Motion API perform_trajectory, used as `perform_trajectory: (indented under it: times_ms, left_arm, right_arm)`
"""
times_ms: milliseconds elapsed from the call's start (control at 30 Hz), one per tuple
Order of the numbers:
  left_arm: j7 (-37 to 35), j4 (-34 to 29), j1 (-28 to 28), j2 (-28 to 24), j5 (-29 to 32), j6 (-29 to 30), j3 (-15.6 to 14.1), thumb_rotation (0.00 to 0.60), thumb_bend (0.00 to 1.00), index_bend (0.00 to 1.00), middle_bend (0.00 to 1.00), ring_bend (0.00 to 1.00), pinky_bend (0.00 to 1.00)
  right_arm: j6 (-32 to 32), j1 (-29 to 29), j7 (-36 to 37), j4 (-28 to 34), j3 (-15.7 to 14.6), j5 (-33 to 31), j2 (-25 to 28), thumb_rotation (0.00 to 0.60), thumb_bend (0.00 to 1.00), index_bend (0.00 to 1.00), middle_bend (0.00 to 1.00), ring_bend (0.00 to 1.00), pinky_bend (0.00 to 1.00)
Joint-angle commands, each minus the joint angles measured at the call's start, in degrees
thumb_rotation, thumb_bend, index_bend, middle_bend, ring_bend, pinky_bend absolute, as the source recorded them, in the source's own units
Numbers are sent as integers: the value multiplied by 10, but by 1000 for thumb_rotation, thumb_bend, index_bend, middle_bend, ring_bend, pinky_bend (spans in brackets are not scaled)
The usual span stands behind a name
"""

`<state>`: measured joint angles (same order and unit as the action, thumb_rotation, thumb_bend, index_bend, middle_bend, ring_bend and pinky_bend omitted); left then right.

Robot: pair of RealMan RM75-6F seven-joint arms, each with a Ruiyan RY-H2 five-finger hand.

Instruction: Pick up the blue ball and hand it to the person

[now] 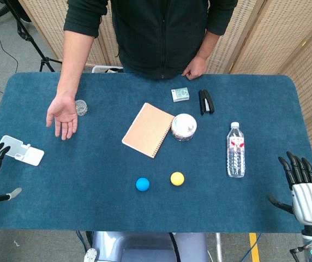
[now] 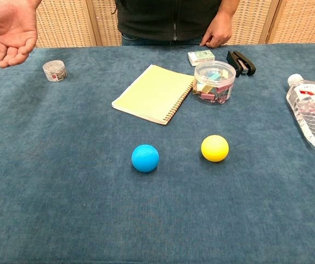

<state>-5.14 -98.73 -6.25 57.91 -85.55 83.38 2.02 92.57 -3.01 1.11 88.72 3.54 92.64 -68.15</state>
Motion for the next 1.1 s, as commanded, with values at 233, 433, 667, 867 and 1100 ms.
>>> perform_trajectory:
  times_ms: [233,433,667,867,1100]
  left_arm:
    - [-7,-2,-5,-4,-9,-9,-2,600,0,0,0,0,0]
    - [-47,15,-56,9,-107,-35,-8,600,0,0,0,0,0]
    - [12,-32,-179,42,-176,-199,-11,600,0,0,0,0,4]
    - [117,-62,-237,118,-105,-299,20,600,0,14,0,0,45]
    - [220,-23,-286,233,-18,-356,50,600,0,128,73,44,200]
  right_arm:
    - [-2,0,-1,3,0,-1,1,600,0,0,0,0,0]
    - [-5,-1,-6,6,0,-2,0,600,0,0,0,0,0]
    - [-12,-3,-10,4,1,-9,-2,600,0,0,0,0,0]
    - [-22,-6,-7,0,4,-20,-3,600,0,0,0,0,0]
    - [-31,-8,-7,-5,4,-26,-5,600,0,0,0,0,0]
